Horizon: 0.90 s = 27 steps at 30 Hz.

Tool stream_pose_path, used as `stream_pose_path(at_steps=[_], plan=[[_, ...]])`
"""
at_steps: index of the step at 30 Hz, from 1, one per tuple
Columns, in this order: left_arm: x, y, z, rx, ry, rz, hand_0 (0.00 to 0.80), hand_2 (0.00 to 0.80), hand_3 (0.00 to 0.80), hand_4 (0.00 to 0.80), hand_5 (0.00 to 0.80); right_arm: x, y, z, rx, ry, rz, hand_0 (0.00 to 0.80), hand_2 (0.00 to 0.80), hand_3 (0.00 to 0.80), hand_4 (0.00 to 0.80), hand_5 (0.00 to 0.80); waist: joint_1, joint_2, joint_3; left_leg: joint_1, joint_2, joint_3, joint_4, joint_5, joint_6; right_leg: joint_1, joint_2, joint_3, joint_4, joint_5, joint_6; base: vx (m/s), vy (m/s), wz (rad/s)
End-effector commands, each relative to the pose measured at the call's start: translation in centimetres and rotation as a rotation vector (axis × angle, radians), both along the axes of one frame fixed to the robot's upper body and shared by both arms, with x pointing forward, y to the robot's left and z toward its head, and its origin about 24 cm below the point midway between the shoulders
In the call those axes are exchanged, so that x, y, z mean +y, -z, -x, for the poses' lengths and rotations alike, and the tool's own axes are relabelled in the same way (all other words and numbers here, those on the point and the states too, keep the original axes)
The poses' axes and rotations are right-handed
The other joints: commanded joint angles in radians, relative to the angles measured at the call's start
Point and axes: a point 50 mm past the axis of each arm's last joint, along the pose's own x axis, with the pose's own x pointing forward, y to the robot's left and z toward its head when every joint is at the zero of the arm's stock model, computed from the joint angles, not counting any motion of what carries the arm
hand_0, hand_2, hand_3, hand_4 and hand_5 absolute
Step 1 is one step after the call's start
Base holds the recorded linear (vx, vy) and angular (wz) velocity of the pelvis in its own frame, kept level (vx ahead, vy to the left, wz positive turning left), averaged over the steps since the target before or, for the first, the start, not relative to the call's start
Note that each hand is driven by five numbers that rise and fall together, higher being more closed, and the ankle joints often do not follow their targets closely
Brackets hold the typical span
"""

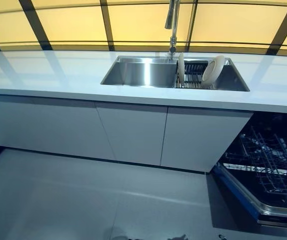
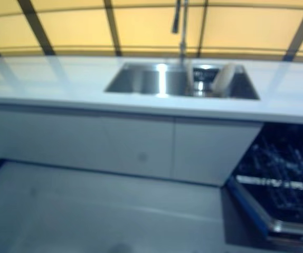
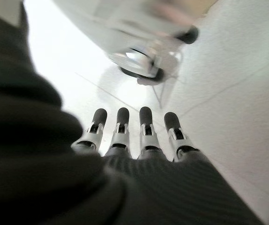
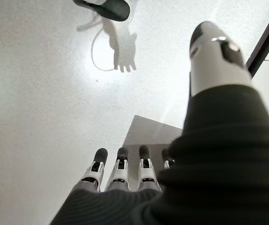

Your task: Take plates into dishwasher

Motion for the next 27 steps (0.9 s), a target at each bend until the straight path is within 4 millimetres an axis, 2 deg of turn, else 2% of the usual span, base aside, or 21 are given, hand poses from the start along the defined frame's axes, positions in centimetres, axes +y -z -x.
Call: stream_pose_path(at_steps=[1, 2, 3, 4, 5, 7, 8, 9, 10, 13, 19, 20, 21, 22, 23, 24, 25, 26, 27], plan=[[-1.8, 0.4, 0.8, 0.001, -0.080, 0.042, 0.000, 0.000, 0.000, 0.000, 0.000, -0.7, 0.0, 0.6, 0.005, 0.020, -0.011, 0.000, 0.000, 0.000, 0.000, 0.000, -0.005, 0.035, 0.013, 0.011, -0.046, -0.056, -0.333, 0.203, 0.021, 0.014, 0.079, 0.060, 0.064, -0.033, 0.053, 0.308, 0.027, 0.12], [-2.0, 0.5, 1.1, -0.001, -0.090, 0.037, 0.000, 0.000, 0.000, 0.000, 0.000, -0.8, 0.0, 0.7, 0.005, 0.019, -0.012, 0.000, 0.000, 0.000, 0.000, 0.000, -0.002, 0.042, 0.008, 0.008, -0.055, -0.093, -0.363, 0.208, 0.021, 0.023, 0.085, 0.079, 0.061, -0.039, 0.054, 0.302, 0.039, 0.06], [-2.0, 0.5, 1.2, -0.004, -0.094, 0.035, 0.000, 0.000, 0.000, 0.000, 0.000, -1.0, 0.0, 0.7, 0.001, 0.021, -0.016, 0.000, 0.000, 0.000, 0.000, 0.000, 0.001, 0.044, 0.005, 0.006, -0.058, -0.103, -0.356, 0.201, 0.024, 0.032, 0.086, 0.096, 0.061, -0.048, 0.053, 0.378, 0.082, -0.07], [-2.1, 0.5, 1.3, -0.001, -0.097, 0.035, 0.000, 0.000, 0.000, 0.000, 0.000, -1.1, -0.1, 0.6, -0.001, 0.020, -0.008, 0.000, 0.000, 0.000, 0.000, 0.000, 0.000, 0.047, -0.004, 0.026, -0.055, -0.083, -0.379, 0.151, 0.040, 0.037, 0.082, 0.109, 0.066, -0.062, 0.056, 0.385, 0.100, -0.30], [-2.0, 0.5, 1.2, -0.003, -0.083, 0.031, 0.000, 0.000, 0.000, 0.000, 0.000, -1.2, -0.2, 0.6, 0.000, 0.025, -0.004, 0.000, 0.000, 0.000, 0.000, 0.000, -0.004, 0.045, -0.011, 0.026, -0.058, -0.064, -0.329, 0.134, 0.048, 0.046, 0.072, 0.119, 0.075, -0.074, 0.059, 0.390, 0.098, -0.53], [-1.4, 0.3, 0.5, -0.036, -0.067, 0.016, 0.000, 0.000, 0.000, 0.000, 0.000, -1.2, -0.1, 0.6, 0.000, 0.028, -0.016, 0.000, 0.000, 0.000, 0.000, 0.000, -0.005, 0.038, -0.019, 0.015, -0.069, -0.058, -0.252, 0.089, 0.062, 0.067, 0.052, 0.121, 0.088, -0.091, 0.069, 0.320, 0.044, -0.45], [-1.1, 0.2, 0.2, -0.049, -0.054, 0.013, 0.000, 0.000, 0.000, 0.000, 0.000, -1.1, -0.1, 0.6, 0.000, 0.014, -0.022, 0.000, 0.000, 0.000, 0.000, 0.000, -0.005, 0.034, -0.023, 0.016, -0.069, -0.049, -0.233, 0.072, 0.068, 0.074, 0.044, 0.117, 0.090, -0.097, 0.073, 0.398, 0.016, -0.22], [-0.9, 0.1, -0.7, -0.071, -0.009, 0.009, 0.000, 0.000, 0.000, 0.000, 0.000, -0.8, 0.0, 0.6, 0.013, -0.044, -0.032, 0.000, 0.000, 0.000, 0.000, 0.000, -0.004, 0.026, -0.034, 0.019, -0.065, -0.025, -0.201, 0.042, 0.082, 0.082, 0.026, 0.098, 0.093, -0.103, 0.077, 0.394, -0.002, -0.16], [-0.8, -0.1, -1.4, -0.085, 0.019, -0.002, 0.000, 0.000, 0.000, 0.000, 0.000, -0.5, 0.0, 0.5, 0.013, -0.064, -0.037, 0.000, 0.000, 0.000, 0.000, 0.000, 0.000, 0.019, -0.040, 0.019, -0.068, -0.022, -0.183, 0.029, 0.088, 0.090, 0.013, 0.082, 0.084, -0.097, 0.082, 0.364, -0.014, -0.07], [-0.6, -0.4, -2.8, -0.119, 0.043, -0.002, 0.000, 0.000, 0.000, 0.000, 0.000, -0.3, 0.0, 0.0, 0.007, -0.062, -0.050, 0.000, 0.000, 0.000, 0.000, 0.000, 0.010, 0.005, -0.052, 0.005, -0.066, -0.007, -0.139, 0.005, 0.090, 0.107, -0.011, 0.054, 0.048, -0.078, 0.091, 0.272, -0.017, -0.07], [-1.2, -0.3, -2.9, -0.095, 0.093, 0.011, 0.000, 0.000, 0.000, 0.000, 0.000, -0.1, 0.3, 1.0, 0.037, 0.019, -0.058, 0.000, 0.000, 0.000, 0.000, 0.000, 0.010, -0.007, -0.094, 0.028, -0.068, 0.004, -0.101, -0.050, 0.125, 0.126, -0.061, 0.042, 0.074, -0.076, 0.129, 0.312, 0.048, -0.02], [-1.1, -0.2, -2.6, -0.083, 0.096, 0.004, 0.000, 0.000, 0.000, 0.000, 0.000, -0.1, 0.3, 1.1, 0.041, 0.029, -0.057, 0.000, 0.000, 0.000, 0.000, 0.000, 0.007, -0.006, -0.100, 0.044, -0.071, 0.003, -0.108, -0.057, 0.135, 0.120, -0.072, 0.038, 0.107, -0.071, 0.137, 0.412, 0.136, -0.09], [-0.9, -0.2, -2.4, -0.068, 0.098, -0.010, 0.000, 0.000, 0.000, 0.000, 0.000, -0.1, 0.3, 1.0, 0.037, 0.045, -0.049, 0.000, 0.000, 0.000, 0.000, 0.000, 0.003, -0.007, -0.108, 0.081, -0.082, -0.004, -0.141, -0.056, 0.156, 0.081, -0.106, 0.022, 0.222, 0.000, 0.157, 0.390, 0.172, -0.03], [-0.6, -0.2, -2.2, -0.061, 0.100, -0.020, 0.000, 0.000, 0.000, 0.000, 0.000, -0.2, 0.3, 1.1, 0.030, 0.054, -0.049, 0.000, 0.000, 0.000, 0.000, 0.000, -0.003, -0.005, -0.109, 0.116, -0.095, -0.012, -0.175, -0.060, 0.177, 0.025, -0.134, 0.026, 0.382, 0.060, 0.168, 0.305, 0.163, -0.12], [-0.5, -0.2, -2.2, -0.060, 0.100, -0.022, 0.000, 0.000, 0.000, 0.000, 0.000, -0.2, 0.3, 1.1, 0.028, 0.056, -0.049, 0.000, 0.000, 0.000, 0.000, 0.000, -0.007, -0.004, -0.109, 0.126, -0.101, -0.015, -0.184, -0.062, 0.184, -0.002, -0.141, 0.033, 0.458, 0.079, 0.171, 0.261, 0.183, -0.24], [0.3, -0.3, -2.0, -0.047, 0.121, -0.035, 0.000, 0.000, 0.000, 0.000, 0.000, -0.4, 0.3, 1.5, 0.012, 0.062, -0.048, 0.000, 0.000, 0.000, 0.000, 0.000, -0.029, -0.007, -0.104, 0.168, -0.134, -0.029, -0.218, -0.071, 0.207, -0.136, -0.135, 0.086, 0.726, 0.195, 0.188, 0.212, 0.156, -0.25], [0.6, -0.4, -2.1, -0.040, 0.135, -0.048, 0.000, 0.000, 0.000, 0.000, 0.000, -0.6, 0.2, 1.6, 0.003, 0.063, -0.043, 0.000, 0.000, 0.000, 0.000, 0.000, -0.037, 0.000, -0.100, 0.184, -0.141, -0.034, -0.226, -0.070, 0.208, -0.202, -0.134, 0.087, 0.786, 0.215, 0.177, 0.241, 0.156, -0.03], [1.0, -0.5, -2.2, -0.037, 0.140, -0.059, 0.000, 0.000, 0.000, 0.000, 0.000, -0.7, 0.2, 1.6, -0.008, 0.071, -0.041, 0.000, 0.000, 0.000, 0.000, 0.000, -0.041, 0.009, -0.093, 0.201, -0.141, -0.041, -0.231, -0.069, 0.206, -0.242, -0.136, 0.069, 0.787, 0.192, 0.160, 0.191, 0.081, 0.23], [1.2, -0.6, -2.2, -0.036, 0.141, -0.067, 0.000, 0.000, 0.000, 0.000, 0.000, -0.7, 0.2, 1.6, -0.015, 0.079, -0.043, 0.000, 0.000, 0.000, 0.000, 0.000, -0.041, 0.016, -0.087, 0.221, -0.138, -0.046, -0.236, -0.072, 0.200, -0.258, -0.133, 0.055, 0.754, 0.167, 0.159, 0.248, 0.008, 0.35]])
